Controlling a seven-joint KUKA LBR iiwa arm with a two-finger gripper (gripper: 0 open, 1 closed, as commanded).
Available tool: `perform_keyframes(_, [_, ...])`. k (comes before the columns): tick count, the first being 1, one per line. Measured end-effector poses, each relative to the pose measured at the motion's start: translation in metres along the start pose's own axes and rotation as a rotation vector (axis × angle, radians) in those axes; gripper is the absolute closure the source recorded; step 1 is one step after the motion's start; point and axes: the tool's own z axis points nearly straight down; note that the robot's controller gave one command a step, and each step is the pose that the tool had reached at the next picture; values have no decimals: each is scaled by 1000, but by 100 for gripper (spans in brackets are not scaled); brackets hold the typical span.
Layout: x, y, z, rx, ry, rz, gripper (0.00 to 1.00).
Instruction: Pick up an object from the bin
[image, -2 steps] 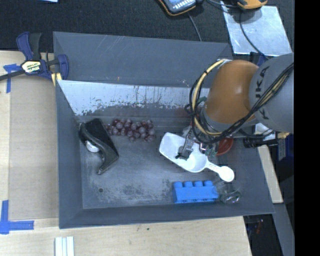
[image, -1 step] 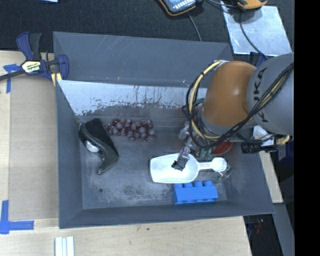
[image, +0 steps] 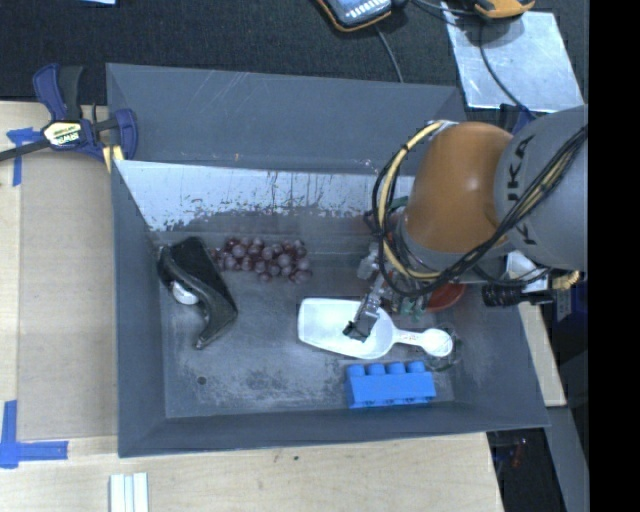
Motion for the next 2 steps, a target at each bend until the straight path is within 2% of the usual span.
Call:
perform_keyframes(1, [-14, 21, 75, -1, -4, -221, 0])
perform_keyframes(2, [-11, -3, 77, 0, -2, -184, 100])
